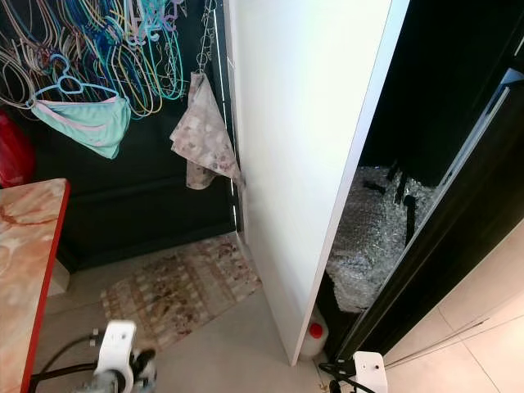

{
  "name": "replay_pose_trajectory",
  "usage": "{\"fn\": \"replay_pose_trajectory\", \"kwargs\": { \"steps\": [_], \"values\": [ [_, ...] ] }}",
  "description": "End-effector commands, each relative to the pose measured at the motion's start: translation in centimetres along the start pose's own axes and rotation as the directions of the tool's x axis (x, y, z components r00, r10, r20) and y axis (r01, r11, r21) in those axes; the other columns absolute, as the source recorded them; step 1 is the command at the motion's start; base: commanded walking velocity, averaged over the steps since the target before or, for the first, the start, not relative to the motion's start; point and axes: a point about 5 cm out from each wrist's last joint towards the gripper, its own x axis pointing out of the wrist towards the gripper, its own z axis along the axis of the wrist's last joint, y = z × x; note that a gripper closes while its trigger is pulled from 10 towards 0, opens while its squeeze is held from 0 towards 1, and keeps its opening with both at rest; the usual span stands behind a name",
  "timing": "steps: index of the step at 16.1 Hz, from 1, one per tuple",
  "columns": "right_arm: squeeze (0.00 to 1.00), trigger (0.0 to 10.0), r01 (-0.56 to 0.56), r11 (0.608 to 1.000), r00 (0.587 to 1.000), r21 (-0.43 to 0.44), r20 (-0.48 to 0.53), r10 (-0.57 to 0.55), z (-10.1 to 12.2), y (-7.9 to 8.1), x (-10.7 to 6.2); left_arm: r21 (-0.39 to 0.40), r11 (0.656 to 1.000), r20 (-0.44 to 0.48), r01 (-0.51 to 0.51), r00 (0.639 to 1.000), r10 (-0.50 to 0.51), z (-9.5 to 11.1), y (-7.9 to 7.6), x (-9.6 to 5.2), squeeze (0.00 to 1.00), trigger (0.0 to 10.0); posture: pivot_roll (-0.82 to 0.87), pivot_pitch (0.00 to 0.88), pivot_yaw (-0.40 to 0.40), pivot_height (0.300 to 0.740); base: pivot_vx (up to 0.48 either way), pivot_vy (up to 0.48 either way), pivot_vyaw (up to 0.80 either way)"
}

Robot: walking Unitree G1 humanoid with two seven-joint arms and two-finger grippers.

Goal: Restocking fridge

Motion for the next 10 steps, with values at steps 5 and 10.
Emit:
{"fn": "replay_pose_trajectory", "kwargs": {
  "steps": [5, 10],
  "values": [
    [0.00, 10.0, 0.013, 1.000, 1.000, 0.022, -0.021, -0.012, -0.6, 0.0, -0.1, 0.007, 0.998, -0.094, -0.059, 0.994, 0.059, -1.9, 0.9, -0.3, 0.00, 10.0, -0.03, 0.000, 0.067, 0.740, 0.000, 0.000, -0.16],
    [0.00, 10.0, 0.007, 1.000, 1.000, 0.005, -0.021, -0.007, -0.4, -0.1, -0.1, 0.000, 0.997, -0.127, -0.079, 0.989, 0.078, -3.0, 0.9, -0.7, 0.00, 10.0, -0.02, 0.000, 0.060, 0.740, 0.000, 0.000, -0.78]
  ]
}}
